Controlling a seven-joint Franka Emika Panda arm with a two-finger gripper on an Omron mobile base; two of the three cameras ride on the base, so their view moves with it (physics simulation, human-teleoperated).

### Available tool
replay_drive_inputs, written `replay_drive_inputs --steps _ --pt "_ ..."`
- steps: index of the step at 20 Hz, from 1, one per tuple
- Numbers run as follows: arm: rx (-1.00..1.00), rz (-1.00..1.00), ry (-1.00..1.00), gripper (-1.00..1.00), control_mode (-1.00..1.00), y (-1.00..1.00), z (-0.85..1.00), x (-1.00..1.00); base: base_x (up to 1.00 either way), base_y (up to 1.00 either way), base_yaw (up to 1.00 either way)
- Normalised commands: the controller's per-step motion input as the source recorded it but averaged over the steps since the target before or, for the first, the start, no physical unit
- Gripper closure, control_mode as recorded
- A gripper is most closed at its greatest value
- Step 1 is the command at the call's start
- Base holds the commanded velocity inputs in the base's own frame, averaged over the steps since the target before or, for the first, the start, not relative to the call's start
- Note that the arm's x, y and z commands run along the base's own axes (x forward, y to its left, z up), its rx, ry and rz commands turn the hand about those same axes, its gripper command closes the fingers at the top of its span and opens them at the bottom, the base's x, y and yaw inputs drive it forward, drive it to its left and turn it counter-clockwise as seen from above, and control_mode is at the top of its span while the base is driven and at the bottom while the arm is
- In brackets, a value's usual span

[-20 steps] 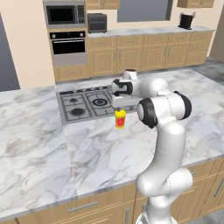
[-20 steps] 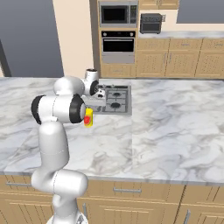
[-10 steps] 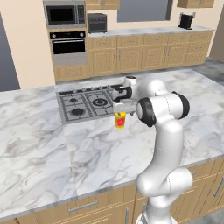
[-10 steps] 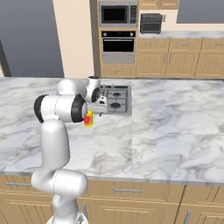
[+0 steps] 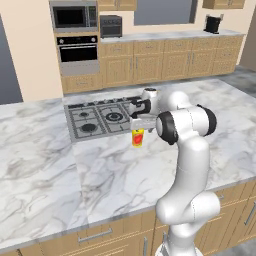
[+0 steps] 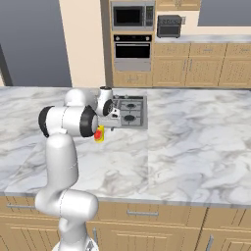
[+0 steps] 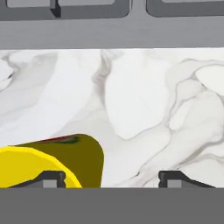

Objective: Pick the cup and bowl from the counter and place them on the counter next to the sink.

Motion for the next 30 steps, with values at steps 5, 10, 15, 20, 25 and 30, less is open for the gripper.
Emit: replay_drive_inputs --steps 5,10,15,20,25,30 --pt "0.00 0.00 0.00 1.00 -1.00 0.00 0.00 0.00 0.00 0.00 0.00" --pt "0.00 0.00 0.00 1.00 -1.00 0.02 0.02 -0.06 0.00 0.00 0.00" --pt "0.03 0.01 -0.04 1.00 -1.00 0.00 0.55 -0.30 0.00 0.00 0.00" --pt "0.09 0.00 -0.07 1.00 -1.00 0.00 0.63 -0.59 0.00 0.00 0.00" --pt "0.12 0.00 -0.09 1.00 -1.00 -0.15 0.41 -1.00 0.00 0.00 0.00" --pt "0.06 0.00 -0.01 1.00 -1.00 -0.13 0.44 -1.00 0.00 0.00 0.00"
